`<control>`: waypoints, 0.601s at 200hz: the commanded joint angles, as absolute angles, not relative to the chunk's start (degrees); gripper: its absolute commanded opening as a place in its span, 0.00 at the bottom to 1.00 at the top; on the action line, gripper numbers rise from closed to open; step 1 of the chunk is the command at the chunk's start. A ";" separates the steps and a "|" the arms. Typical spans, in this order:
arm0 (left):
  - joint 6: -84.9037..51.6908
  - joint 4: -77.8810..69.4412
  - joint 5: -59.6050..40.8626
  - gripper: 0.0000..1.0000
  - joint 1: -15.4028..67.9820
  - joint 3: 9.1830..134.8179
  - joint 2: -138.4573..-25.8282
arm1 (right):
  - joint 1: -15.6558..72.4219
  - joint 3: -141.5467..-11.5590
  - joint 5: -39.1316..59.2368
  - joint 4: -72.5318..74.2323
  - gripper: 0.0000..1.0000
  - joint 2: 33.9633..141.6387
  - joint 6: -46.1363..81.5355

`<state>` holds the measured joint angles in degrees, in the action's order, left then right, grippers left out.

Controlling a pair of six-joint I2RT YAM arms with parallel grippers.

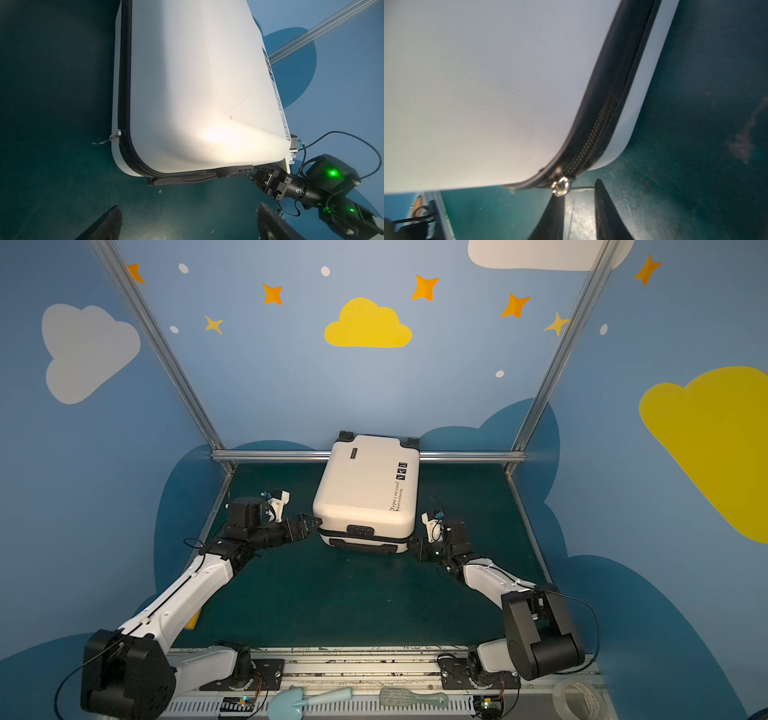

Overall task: Pack the luggage
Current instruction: 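Close the right gripper on the zipper pull tab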

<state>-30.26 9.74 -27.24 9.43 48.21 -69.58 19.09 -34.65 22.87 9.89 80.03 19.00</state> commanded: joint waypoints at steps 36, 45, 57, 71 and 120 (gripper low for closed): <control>-30.39 10.37 -28.39 1.00 9.52 49.57 -70.09 | 23.52 -33.55 10.10 10.88 0.25 76.99 18.11; -30.49 10.46 -28.43 1.00 9.49 49.58 -70.18 | 24.17 -33.66 9.24 10.66 0.25 76.68 17.85; -30.66 10.46 -28.47 1.00 9.49 49.58 -70.14 | 25.09 -33.66 7.75 10.38 0.26 76.12 17.28; -30.76 10.37 -28.54 1.00 9.49 49.48 -70.19 | 26.02 -33.43 6.35 10.24 0.26 75.45 16.90; -31.24 10.11 -28.65 1.00 9.49 49.39 -70.47 | 27.25 -34.48 4.79 9.93 0.24 75.79 16.50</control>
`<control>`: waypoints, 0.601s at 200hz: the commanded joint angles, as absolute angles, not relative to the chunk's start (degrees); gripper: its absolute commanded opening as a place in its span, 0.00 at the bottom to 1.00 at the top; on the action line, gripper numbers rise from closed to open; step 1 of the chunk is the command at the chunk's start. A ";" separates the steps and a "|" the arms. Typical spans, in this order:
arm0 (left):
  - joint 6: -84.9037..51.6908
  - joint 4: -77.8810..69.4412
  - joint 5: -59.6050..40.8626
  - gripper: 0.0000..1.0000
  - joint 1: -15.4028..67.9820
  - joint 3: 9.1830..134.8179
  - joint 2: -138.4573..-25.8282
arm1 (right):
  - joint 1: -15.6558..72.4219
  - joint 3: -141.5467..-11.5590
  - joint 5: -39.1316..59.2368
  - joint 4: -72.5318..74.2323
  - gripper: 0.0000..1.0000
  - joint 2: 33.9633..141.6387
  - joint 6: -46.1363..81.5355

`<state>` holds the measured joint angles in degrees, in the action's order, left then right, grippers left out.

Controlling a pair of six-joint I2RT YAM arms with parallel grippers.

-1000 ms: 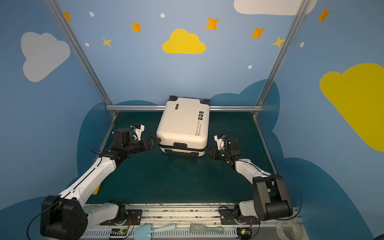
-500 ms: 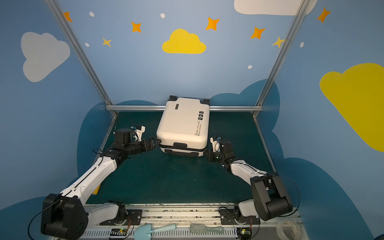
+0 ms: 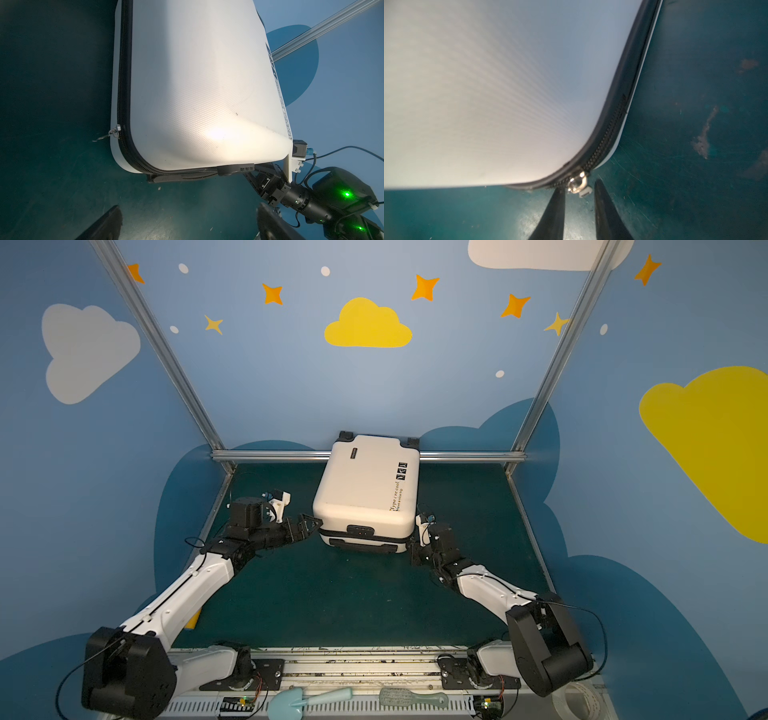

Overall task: Pack the luggage
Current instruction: 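Close the right gripper on the zipper pull tab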

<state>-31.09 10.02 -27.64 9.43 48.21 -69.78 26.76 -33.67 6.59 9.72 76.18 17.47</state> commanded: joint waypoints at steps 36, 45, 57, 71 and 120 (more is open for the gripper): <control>-31.37 10.11 -28.83 1.00 9.49 49.57 -70.36 | 27.43 -34.81 5.25 9.93 0.18 76.96 16.34; -31.35 10.15 -28.86 1.00 9.49 49.57 -70.38 | 27.48 -34.80 5.10 9.82 0.16 76.86 16.27; -31.38 10.11 -28.92 1.00 9.50 49.57 -70.22 | 27.47 -34.61 4.97 9.67 0.14 76.63 16.28; -31.38 10.11 -28.92 1.00 9.49 49.49 -70.22 | 27.45 -34.63 4.76 9.20 0.10 76.30 16.08; -31.51 9.84 -29.26 1.00 9.50 49.48 -70.44 | 27.34 -34.02 4.31 7.95 0.00 75.24 15.85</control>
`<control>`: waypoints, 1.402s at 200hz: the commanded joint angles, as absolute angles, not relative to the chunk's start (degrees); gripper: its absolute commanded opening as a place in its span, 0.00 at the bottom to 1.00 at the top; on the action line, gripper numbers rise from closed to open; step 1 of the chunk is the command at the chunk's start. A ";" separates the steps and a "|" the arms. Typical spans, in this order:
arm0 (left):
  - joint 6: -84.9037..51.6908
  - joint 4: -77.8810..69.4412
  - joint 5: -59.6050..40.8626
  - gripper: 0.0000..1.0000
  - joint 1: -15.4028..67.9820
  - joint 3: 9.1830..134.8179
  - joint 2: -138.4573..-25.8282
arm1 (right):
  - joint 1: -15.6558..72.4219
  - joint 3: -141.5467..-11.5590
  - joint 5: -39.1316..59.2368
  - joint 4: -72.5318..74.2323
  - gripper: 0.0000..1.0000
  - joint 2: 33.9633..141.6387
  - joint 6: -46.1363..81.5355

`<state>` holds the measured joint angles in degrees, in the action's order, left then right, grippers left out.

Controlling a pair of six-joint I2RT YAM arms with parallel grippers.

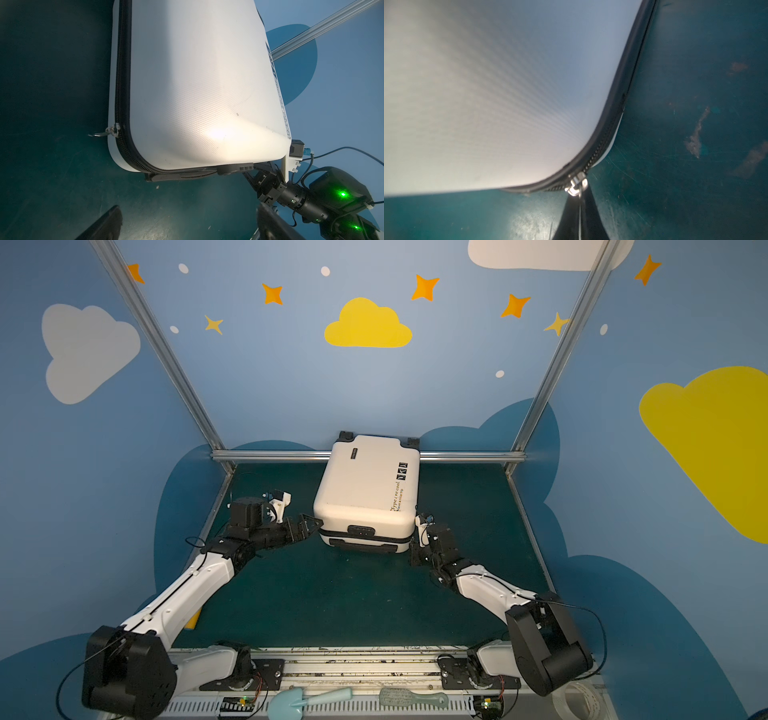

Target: Pack the luggage

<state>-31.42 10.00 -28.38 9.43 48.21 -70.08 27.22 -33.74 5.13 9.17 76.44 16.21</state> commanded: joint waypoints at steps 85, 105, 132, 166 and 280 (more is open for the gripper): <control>-30.43 12.78 -16.05 1.00 8.90 47.28 -67.95 | 24.84 -33.28 6.38 6.92 0.00 74.09 16.52; -30.25 10.93 -14.27 1.00 8.14 45.75 -67.80 | 24.00 -33.01 7.50 7.27 0.00 73.98 16.97; -28.91 6.36 -18.37 1.00 7.91 46.14 -69.19 | 23.31 -33.16 8.42 6.95 0.00 74.09 17.14; -27.25 1.59 -25.82 1.00 7.91 50.29 -73.07 | 22.85 -33.25 9.27 6.87 0.00 74.36 17.22; -27.53 0.57 -31.73 1.00 10.18 58.89 -84.31 | 21.65 -33.32 20.16 4.84 0.00 73.17 14.52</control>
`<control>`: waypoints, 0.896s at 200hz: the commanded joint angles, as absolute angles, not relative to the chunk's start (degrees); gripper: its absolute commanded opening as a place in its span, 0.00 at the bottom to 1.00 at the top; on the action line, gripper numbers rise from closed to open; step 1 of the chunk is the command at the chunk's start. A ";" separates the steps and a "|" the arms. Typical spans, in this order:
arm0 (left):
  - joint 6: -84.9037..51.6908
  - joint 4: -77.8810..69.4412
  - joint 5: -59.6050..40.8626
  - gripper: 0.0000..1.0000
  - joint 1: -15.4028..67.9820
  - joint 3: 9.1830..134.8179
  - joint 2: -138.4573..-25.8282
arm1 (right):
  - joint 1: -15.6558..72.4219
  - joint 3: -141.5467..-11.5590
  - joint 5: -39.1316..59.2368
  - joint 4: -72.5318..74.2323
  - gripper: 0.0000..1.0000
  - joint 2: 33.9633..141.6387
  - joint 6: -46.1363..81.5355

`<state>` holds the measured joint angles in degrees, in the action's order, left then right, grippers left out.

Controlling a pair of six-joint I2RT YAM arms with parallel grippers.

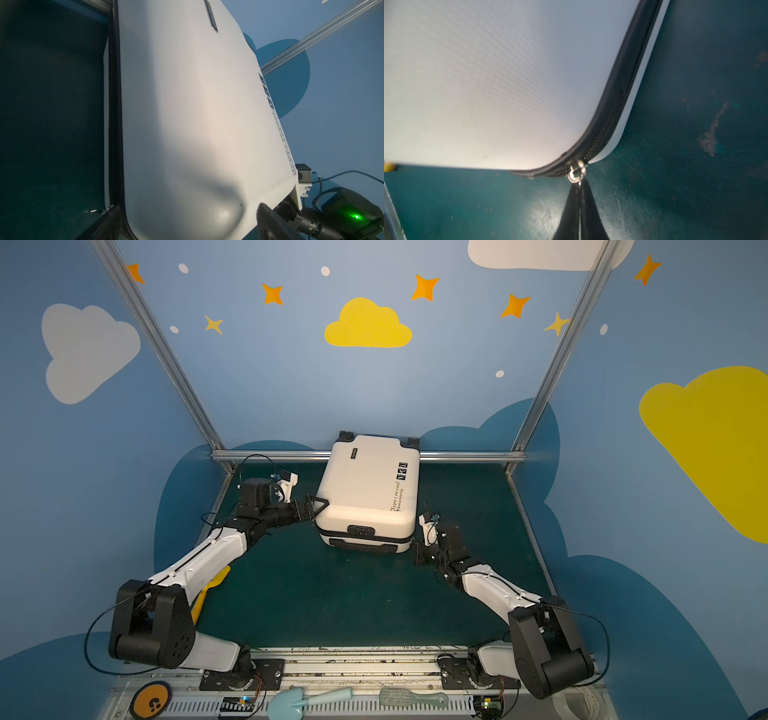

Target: Pack the luggage

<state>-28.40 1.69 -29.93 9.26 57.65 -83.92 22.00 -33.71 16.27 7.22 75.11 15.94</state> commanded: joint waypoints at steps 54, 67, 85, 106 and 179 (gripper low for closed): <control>-27.61 0.10 -31.33 1.00 11.67 59.03 -85.17 | 21.79 -31.60 22.55 2.00 0.00 69.83 15.37; -27.85 -0.15 -31.38 1.00 11.94 59.14 -85.50 | 21.86 -31.55 23.40 1.45 0.00 69.20 15.45; -27.93 -0.26 -31.39 1.00 12.47 59.49 -85.81 | 22.45 -31.31 24.46 1.15 0.00 68.51 15.90; -28.12 -0.35 -31.32 1.00 13.00 59.69 -86.00 | 23.52 -30.54 25.17 2.17 0.00 67.95 16.98; -28.30 -0.68 -31.17 1.00 14.02 59.66 -86.04 | 28.78 -30.67 24.26 4.03 0.00 68.77 18.72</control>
